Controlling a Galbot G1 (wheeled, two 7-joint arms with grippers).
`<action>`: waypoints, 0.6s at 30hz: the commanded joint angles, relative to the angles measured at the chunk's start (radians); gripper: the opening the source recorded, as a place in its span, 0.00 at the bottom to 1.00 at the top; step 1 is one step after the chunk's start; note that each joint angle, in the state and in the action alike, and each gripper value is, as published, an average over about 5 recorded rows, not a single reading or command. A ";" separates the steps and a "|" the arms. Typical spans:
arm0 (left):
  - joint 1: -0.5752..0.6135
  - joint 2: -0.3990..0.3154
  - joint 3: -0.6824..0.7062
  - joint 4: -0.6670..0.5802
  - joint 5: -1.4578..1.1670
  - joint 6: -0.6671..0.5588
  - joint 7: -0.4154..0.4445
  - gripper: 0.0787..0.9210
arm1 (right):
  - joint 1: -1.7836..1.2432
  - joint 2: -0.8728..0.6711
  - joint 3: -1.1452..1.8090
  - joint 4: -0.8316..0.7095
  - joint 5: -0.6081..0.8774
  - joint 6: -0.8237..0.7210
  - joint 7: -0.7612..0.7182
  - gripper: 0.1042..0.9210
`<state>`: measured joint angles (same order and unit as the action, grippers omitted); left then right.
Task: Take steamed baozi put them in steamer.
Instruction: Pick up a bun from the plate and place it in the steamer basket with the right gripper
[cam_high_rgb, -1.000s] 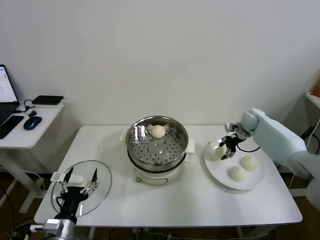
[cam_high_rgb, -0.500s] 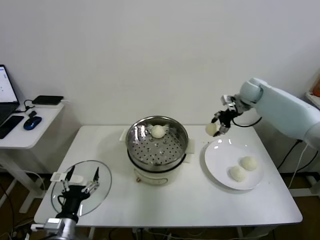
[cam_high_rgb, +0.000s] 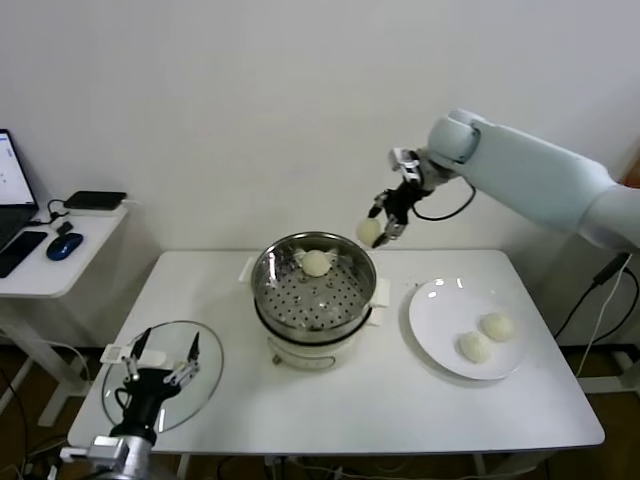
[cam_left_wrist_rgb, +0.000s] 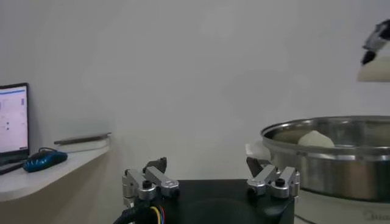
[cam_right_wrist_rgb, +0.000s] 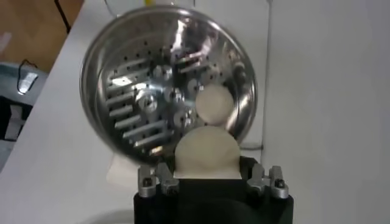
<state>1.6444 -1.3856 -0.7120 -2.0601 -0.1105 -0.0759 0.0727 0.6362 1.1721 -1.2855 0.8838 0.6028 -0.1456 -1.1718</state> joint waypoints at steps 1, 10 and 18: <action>-0.005 0.008 -0.002 -0.006 0.003 0.003 0.000 0.88 | -0.047 0.258 0.022 -0.131 0.038 -0.016 0.004 0.69; -0.007 0.006 -0.006 -0.003 0.001 0.002 0.001 0.88 | -0.161 0.386 0.073 -0.267 -0.019 0.000 0.004 0.69; -0.009 0.008 -0.010 0.001 -0.001 0.001 0.001 0.88 | -0.214 0.413 0.094 -0.301 -0.060 0.007 0.005 0.69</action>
<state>1.6375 -1.3803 -0.7215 -2.0611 -0.1108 -0.0748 0.0729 0.4886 1.4930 -1.2139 0.6594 0.5688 -0.1400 -1.1679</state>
